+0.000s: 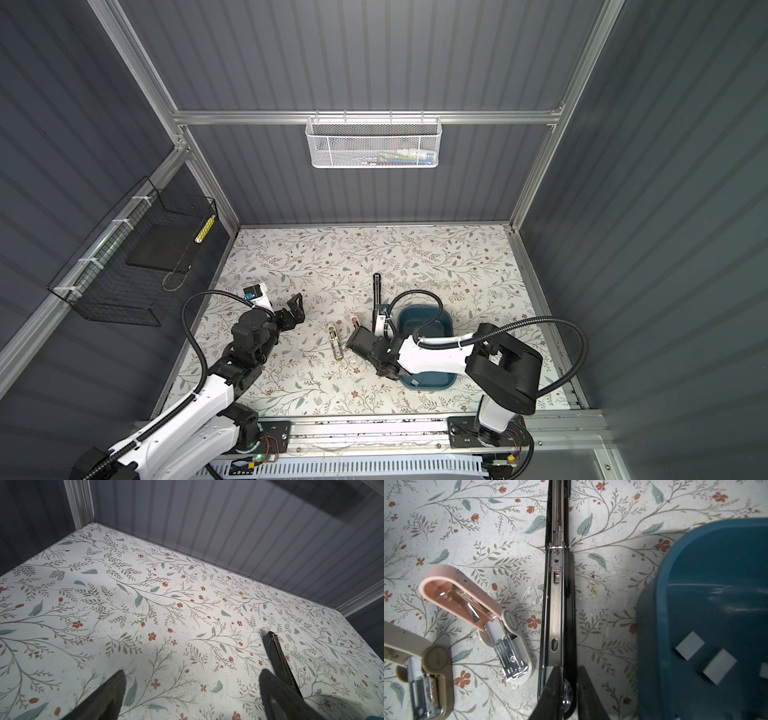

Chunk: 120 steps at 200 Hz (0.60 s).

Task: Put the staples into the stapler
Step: 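Move the right gripper back over the teal tray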

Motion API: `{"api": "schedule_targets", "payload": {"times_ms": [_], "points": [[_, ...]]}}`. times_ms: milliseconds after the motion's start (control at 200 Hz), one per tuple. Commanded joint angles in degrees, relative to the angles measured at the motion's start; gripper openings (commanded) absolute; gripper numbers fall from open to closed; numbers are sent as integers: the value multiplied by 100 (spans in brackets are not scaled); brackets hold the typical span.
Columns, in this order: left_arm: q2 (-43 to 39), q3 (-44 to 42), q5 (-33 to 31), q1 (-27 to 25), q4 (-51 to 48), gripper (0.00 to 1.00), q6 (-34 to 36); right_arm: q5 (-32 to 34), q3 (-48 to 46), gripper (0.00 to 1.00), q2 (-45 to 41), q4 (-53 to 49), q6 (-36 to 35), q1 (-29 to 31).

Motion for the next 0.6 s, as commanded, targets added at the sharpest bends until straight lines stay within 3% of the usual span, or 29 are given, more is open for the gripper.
{"api": "schedule_targets", "payload": {"times_ms": [0,375,595], "points": [[-34,211,-55,28,-5,100,-23,24,-142,18,-150,-327,169,-1],[2,212,-52,28,5,100,-23,-246,-275,17,-52,-175,147,44],[57,210,-44,28,22,100,-24,-63,-131,19,-364,-479,63,39]]}}
